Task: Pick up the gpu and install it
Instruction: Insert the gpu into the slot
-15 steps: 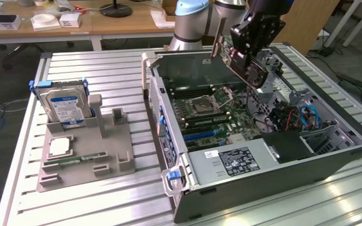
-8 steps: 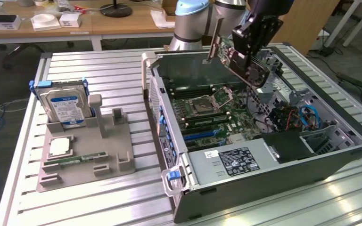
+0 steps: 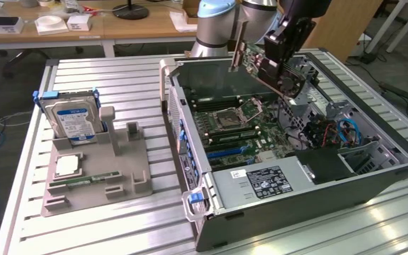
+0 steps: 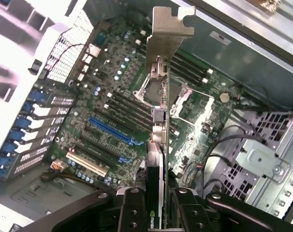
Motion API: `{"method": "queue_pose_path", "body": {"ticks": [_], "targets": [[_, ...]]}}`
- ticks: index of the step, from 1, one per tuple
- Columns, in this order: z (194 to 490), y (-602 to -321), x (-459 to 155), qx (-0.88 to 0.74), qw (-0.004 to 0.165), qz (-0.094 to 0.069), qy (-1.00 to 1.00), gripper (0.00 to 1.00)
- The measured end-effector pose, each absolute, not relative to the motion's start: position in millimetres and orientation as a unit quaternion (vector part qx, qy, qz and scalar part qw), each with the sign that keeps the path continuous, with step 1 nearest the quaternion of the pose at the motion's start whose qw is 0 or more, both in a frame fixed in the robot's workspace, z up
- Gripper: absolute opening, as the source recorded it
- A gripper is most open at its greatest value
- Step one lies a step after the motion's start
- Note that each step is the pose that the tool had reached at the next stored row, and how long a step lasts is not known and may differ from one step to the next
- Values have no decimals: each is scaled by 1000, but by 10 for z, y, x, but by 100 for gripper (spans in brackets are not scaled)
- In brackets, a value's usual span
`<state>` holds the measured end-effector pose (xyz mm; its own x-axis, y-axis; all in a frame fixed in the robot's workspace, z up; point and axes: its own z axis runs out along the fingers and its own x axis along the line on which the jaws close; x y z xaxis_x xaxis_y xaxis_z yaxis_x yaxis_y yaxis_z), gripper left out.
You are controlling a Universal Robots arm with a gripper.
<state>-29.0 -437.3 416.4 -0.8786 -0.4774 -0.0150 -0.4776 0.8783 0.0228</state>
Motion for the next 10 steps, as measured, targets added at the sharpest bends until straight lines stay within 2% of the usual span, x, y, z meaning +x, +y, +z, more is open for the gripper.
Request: {"method": "queue_pose_path", "body": {"ticks": [10], "targets": [[4160,-4375,-290,-312,4,13,950,27]]}}
